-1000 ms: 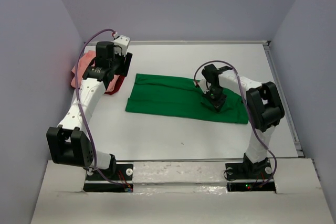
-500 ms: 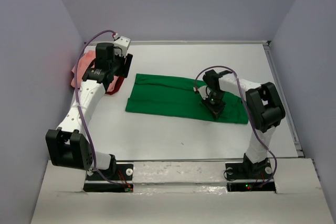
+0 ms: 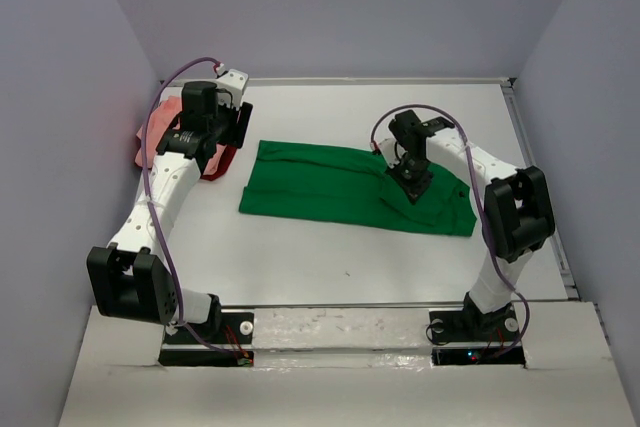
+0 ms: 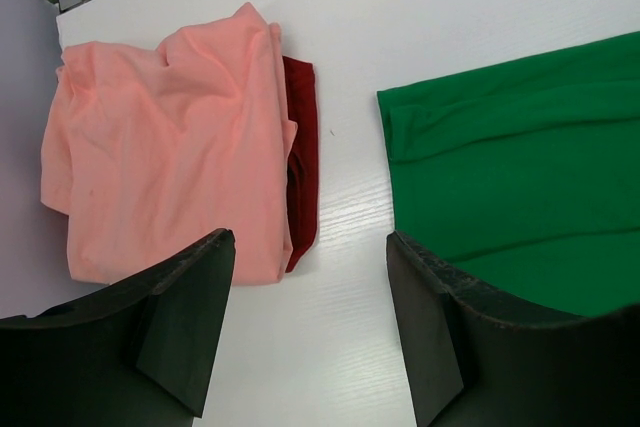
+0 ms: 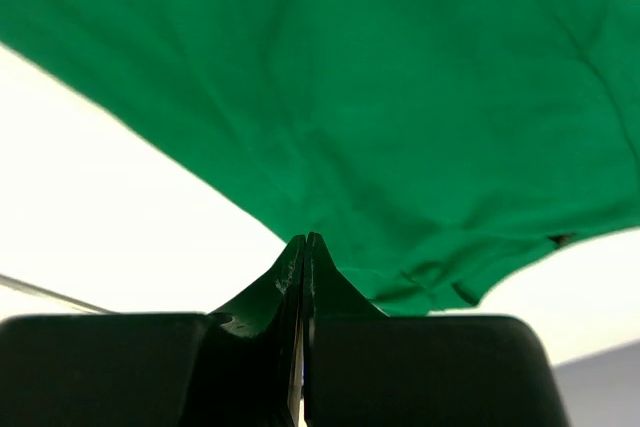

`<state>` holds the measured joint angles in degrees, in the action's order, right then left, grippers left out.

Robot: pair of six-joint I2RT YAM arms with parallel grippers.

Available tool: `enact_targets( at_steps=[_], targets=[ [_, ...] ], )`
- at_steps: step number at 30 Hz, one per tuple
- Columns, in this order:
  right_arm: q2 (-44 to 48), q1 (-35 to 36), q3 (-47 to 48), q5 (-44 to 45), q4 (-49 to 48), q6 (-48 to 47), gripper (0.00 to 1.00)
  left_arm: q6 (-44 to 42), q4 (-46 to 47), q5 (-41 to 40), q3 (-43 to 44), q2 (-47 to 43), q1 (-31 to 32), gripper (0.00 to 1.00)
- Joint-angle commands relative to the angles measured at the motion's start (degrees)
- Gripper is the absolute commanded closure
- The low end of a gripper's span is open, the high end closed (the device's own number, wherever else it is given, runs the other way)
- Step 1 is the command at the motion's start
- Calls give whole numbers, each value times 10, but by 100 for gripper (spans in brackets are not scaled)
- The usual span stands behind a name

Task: Fold and stack the t-shirts
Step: Fold the tshirt

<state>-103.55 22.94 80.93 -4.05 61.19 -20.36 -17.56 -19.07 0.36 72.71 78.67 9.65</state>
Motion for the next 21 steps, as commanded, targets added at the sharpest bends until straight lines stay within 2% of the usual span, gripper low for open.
enact_targets(
  at_steps=[1, 14, 21],
  targets=[
    [7, -8, -4, 93, -6, 8, 100, -5, 10, 3, 0, -22, 1, 26],
    [-23, -29, -92, 142, -73, 9, 100, -4, 11, 8, -1, -12, 3, 26],
    [-58, -34, -118, 88, -95, 14, 100, -6, 16, 5, -10, -18, 3, 26]
  ],
)
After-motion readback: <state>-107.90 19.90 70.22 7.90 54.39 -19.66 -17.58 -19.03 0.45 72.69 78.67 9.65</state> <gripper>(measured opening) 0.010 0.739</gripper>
